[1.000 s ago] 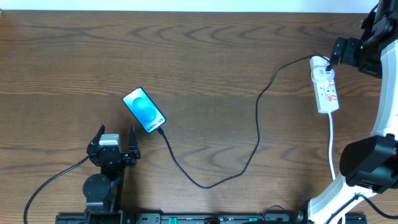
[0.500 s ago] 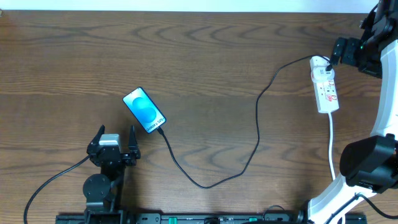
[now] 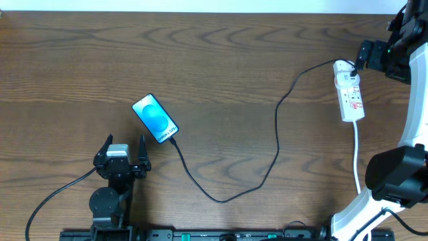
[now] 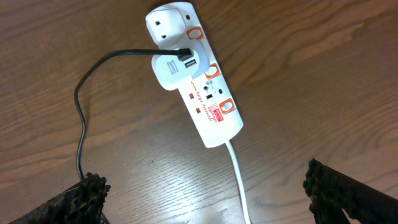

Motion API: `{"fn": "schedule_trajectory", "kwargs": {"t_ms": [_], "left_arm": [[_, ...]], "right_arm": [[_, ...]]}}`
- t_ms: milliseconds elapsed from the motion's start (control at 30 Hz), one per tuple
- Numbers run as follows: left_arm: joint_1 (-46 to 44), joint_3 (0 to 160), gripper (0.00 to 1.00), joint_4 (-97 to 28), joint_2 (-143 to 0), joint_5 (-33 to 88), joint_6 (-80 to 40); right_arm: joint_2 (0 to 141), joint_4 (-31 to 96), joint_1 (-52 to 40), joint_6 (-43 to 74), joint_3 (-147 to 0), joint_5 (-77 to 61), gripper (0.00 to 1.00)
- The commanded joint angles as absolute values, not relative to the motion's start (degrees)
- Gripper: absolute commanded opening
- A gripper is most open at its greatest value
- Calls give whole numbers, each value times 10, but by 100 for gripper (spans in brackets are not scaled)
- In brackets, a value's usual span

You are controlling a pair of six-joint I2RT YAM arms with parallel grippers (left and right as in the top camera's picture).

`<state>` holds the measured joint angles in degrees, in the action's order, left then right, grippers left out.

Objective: Plug charger to phone and switch on socket

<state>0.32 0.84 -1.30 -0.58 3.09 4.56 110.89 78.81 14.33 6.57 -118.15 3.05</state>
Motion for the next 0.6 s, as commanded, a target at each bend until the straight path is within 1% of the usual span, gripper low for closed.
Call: {"fn": "schedule_trajectory", "kwargs": {"t_ms": [0,500,567], "left_arm": [[6,2,78,-38,-2,39,53],[6,2,78,-38,-2,39,53],[6,2,78,-38,-2,39,53]], "right_arm": [[1106,789,142,72,-1189,35,99],[1102,788,144,73,-1189,35,99],[1098,760,142,72,-1189,35,99]]}}
